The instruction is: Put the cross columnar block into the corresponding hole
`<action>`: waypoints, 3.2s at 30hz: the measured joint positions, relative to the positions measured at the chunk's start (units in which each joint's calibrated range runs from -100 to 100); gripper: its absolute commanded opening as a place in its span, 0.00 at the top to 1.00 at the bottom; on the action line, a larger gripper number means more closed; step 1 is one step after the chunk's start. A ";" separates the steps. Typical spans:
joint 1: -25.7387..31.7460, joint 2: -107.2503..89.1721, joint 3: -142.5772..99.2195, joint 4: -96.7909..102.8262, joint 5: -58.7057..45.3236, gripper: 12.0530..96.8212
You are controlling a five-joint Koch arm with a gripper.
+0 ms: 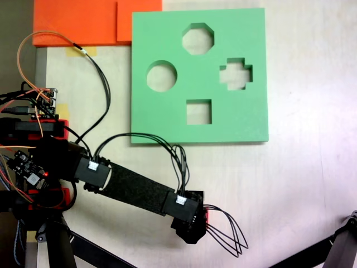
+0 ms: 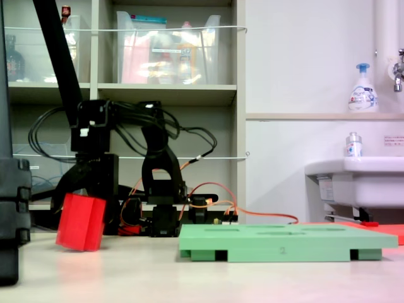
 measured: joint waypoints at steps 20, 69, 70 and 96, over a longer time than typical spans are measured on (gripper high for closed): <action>0.05 -9.03 1.96 -4.31 1.95 0.72; 29.06 -18.33 15.78 10.47 27.30 0.70; 29.06 -17.37 15.78 11.36 27.16 0.70; 30.18 0.27 27.93 13.61 26.91 0.69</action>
